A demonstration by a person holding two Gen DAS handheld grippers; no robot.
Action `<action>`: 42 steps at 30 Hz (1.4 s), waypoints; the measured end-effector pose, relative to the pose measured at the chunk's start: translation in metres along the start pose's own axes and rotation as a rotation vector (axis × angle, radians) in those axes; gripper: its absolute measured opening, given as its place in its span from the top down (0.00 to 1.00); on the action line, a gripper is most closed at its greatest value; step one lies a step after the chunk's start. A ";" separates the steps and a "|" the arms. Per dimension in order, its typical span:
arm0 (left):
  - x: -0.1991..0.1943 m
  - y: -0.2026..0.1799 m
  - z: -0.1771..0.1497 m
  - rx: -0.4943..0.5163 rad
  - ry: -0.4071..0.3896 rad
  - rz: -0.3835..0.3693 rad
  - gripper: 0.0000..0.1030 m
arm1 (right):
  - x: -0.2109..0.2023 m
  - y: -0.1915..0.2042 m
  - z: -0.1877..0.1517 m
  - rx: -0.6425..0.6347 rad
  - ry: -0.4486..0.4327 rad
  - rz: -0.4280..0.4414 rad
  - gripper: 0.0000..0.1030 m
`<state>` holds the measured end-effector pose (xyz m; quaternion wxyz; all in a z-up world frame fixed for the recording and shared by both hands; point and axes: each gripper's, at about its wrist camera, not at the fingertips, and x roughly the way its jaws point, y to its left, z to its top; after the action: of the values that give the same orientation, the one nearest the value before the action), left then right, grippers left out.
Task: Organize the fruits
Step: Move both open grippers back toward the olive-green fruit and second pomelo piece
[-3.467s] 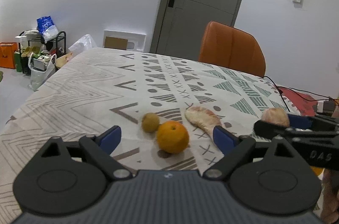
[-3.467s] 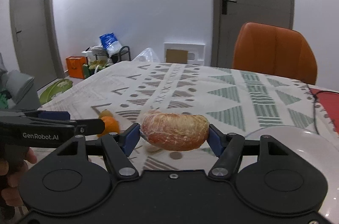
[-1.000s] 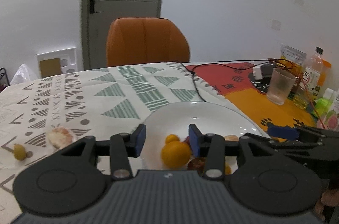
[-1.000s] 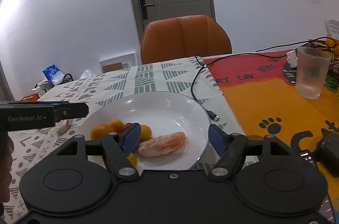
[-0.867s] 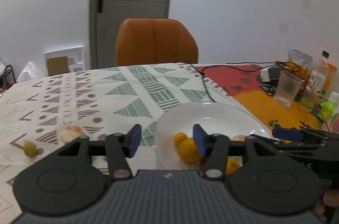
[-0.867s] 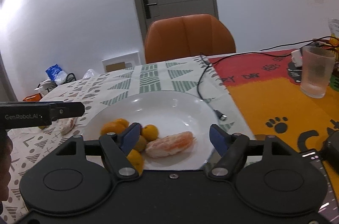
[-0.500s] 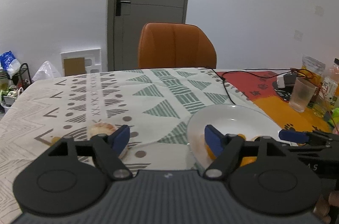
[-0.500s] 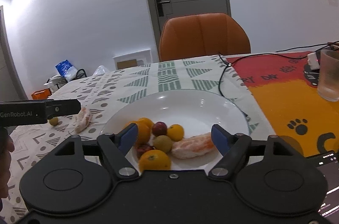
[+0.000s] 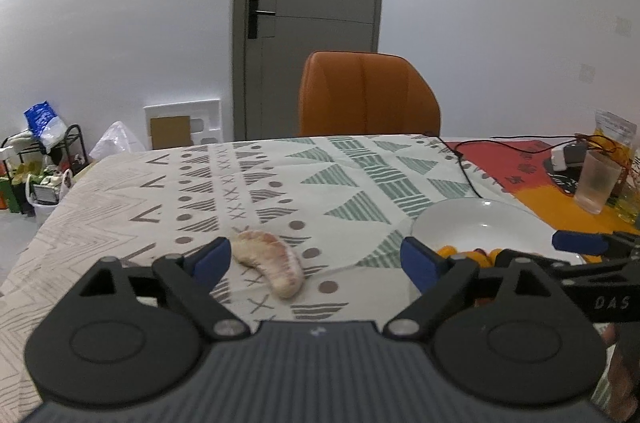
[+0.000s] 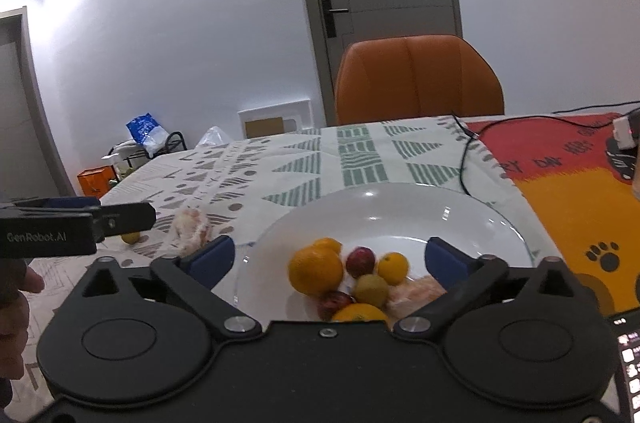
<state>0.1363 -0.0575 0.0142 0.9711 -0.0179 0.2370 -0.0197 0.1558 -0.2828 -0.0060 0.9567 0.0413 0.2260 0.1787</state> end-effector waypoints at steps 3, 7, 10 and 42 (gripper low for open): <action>0.000 0.009 -0.002 -0.008 0.004 0.019 0.12 | 0.003 0.007 0.002 -0.010 -0.002 0.005 0.00; -0.001 0.021 -0.004 -0.022 0.008 0.046 0.08 | 0.008 0.015 0.002 -0.012 0.002 0.019 0.00; -0.003 0.030 -0.005 -0.032 0.001 0.065 0.07 | 0.012 0.021 0.003 -0.017 0.009 0.032 0.00; 0.006 0.112 -0.022 -0.154 0.024 0.113 0.11 | 0.064 0.101 0.009 -0.140 0.090 0.173 0.06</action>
<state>0.1349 0.0533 -0.0129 0.9635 -0.0789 0.2502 0.0530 0.1804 -0.1655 -0.0084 0.9271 -0.0142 0.2514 0.2776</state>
